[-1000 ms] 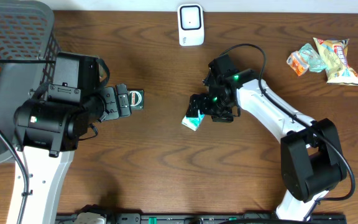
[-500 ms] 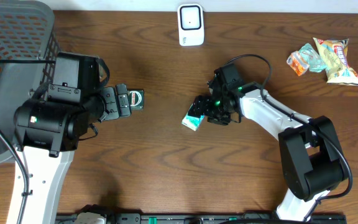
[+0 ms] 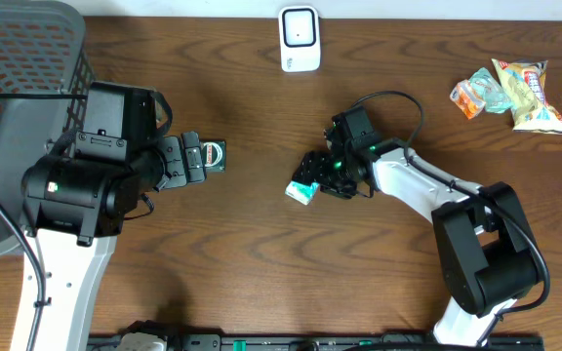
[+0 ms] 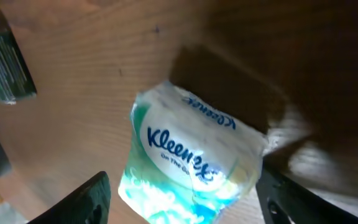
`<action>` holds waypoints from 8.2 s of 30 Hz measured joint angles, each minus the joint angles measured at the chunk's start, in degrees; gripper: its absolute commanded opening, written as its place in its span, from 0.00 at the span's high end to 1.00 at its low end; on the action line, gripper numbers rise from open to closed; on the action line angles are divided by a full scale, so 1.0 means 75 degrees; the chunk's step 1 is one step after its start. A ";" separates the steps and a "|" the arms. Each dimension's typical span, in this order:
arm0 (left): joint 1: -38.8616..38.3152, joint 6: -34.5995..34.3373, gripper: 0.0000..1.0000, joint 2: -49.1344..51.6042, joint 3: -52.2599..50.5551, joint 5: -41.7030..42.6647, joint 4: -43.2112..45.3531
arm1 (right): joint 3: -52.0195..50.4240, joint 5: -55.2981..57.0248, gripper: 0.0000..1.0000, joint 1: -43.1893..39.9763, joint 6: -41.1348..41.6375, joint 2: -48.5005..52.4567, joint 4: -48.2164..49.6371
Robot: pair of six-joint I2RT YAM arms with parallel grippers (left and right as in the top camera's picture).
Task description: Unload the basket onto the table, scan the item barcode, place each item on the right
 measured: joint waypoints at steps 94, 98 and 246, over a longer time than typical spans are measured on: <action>0.0000 0.0000 0.02 0.0000 0.0000 0.0000 0.0003 | -0.0973 -0.8230 0.99 -0.2145 -0.0769 -0.0577 0.7073; 0.0000 0.0000 0.02 0.0000 0.0000 0.0000 0.0003 | -0.0973 -0.8230 0.99 -0.2145 -0.0685 -0.0577 0.7076; 0.0000 0.0000 0.02 0.0000 0.0000 0.0000 -0.0006 | 0.9509 0.5155 0.99 -0.0399 -0.7122 0.3736 -0.3893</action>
